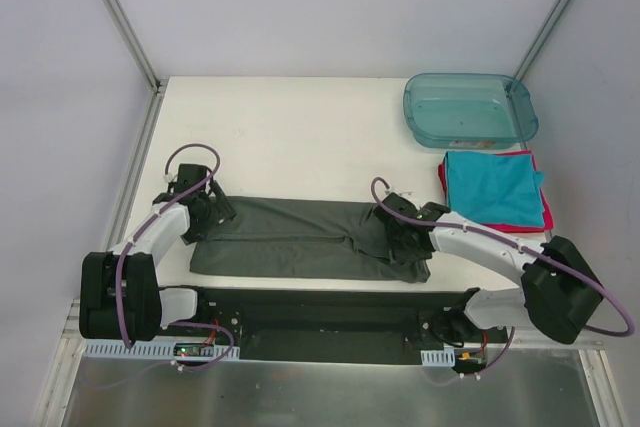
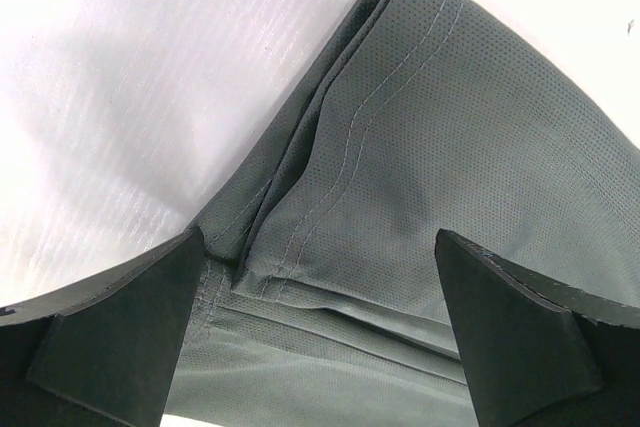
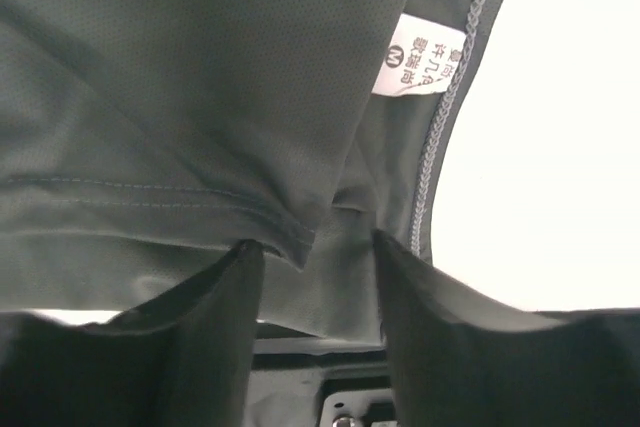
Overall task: Fold and stack the t-shirts
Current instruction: Fold the other side of the tshirt into a rectangle, then rotate the tshirt 90 degrees
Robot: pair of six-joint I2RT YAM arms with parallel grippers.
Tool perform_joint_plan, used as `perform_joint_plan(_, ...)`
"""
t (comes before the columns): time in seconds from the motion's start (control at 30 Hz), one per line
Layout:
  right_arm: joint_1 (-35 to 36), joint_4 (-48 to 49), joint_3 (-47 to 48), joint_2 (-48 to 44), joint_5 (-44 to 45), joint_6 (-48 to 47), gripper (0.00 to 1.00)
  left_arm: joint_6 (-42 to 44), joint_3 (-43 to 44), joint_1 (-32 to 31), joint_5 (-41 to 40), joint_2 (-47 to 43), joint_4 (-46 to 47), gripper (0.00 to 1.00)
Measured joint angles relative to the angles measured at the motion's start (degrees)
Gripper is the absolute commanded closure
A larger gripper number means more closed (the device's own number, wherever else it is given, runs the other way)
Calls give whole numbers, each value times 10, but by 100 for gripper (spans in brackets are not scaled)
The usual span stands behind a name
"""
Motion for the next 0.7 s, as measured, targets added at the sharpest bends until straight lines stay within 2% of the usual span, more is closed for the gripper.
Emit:
perform_joint_plan(0.1,0,0,-2,-21,-11,-7,26,-2,0,0,4,-9,-7,1)
perform_joint_plan(0.13,0,0,-2,-37,-21,-11,20,-3,0,0,10,-15,-8,1)
perform_joint_plan(0.17,0,1,-2,-54,-29,-14,7,-4,1,0,12,-21,-10,1)
perform_joint_plan(0.2,0,2,-2,-76,-42,-20,4,-7,3,0,15,-30,-13,1)
perform_joint_plan(0.5,0,23,8,-262,-97,-7,4,-50,38,0,21,-163,-35,1)
perform_joint_plan(0.6,-3,60,2,-274,-104,22,4,-57,57,0,47,-175,-33,1)
perform_joint_plan(0.7,-13,89,-1,-233,-107,51,4,-58,67,-2,87,-150,-24,1)
